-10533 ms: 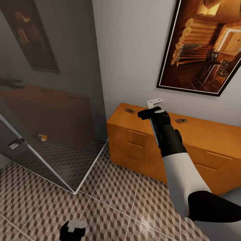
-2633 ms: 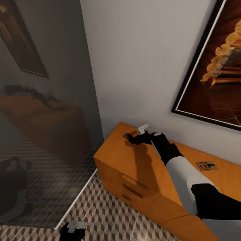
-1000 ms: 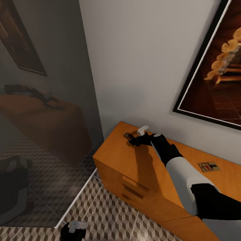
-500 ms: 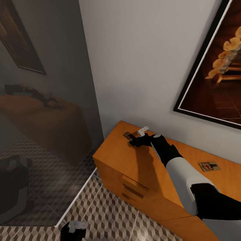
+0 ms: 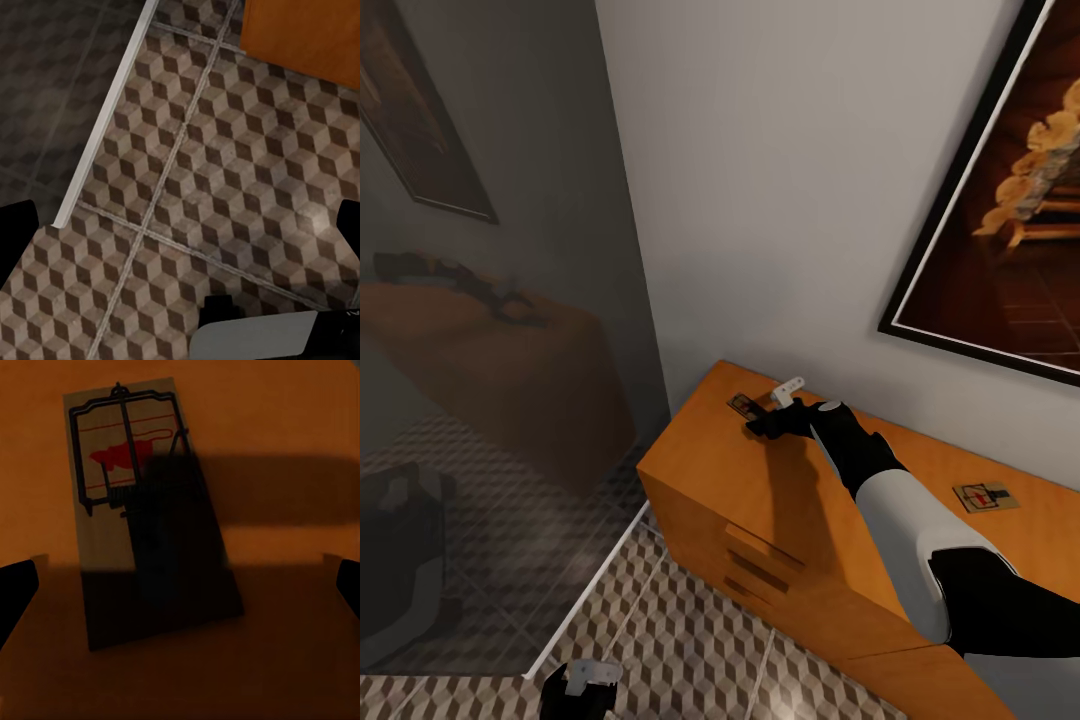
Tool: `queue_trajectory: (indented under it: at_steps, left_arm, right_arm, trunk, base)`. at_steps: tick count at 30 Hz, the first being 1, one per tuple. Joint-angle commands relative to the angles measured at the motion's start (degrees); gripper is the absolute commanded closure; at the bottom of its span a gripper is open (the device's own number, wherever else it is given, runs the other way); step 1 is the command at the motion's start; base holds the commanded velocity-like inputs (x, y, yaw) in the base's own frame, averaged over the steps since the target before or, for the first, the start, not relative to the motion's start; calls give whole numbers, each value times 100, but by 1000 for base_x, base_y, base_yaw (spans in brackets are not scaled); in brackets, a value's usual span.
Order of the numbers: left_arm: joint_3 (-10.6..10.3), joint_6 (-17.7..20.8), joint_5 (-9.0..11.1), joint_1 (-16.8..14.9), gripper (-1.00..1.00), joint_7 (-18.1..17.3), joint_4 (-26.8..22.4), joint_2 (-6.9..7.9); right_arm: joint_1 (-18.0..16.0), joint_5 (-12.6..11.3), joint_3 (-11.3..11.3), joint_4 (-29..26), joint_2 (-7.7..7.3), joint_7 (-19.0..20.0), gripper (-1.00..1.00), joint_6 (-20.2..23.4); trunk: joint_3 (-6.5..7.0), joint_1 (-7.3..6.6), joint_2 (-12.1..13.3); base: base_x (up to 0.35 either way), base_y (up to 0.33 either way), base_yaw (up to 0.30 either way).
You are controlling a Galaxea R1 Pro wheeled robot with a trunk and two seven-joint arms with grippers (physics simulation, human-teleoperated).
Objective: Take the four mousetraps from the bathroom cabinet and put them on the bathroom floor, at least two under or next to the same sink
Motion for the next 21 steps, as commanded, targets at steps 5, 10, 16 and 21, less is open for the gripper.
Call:
queue_trajectory:
  at_steps: [5,10,16,21]
  left_arm:
    - [-50,-38,42,-10,-100,10,25,-5]
    - [-50,-38,42,-11,-100,11,25,-5]
    - [-50,-38,42,-9,-100,11,25,-5]
    - [-50,-38,42,-8,-100,11,25,-5]
  right_arm:
    - [-3,57,-2,-11,0,31,-100,20]
    - [-2,57,-2,-11,0,29,-100,20]
    - [-1,57,-2,-11,0,29,-100,20]
    - [0,57,-2,-11,0,24,100,20]
  trunk:
    - [-10,3,-10]
    - [-10,3,-10]
    - [-10,3,-10]
    - [-10,3,-10]
  base:
    - [0,0,0]
    - [0,0,0]
    - [0,0,0]
    - [0,0,0]
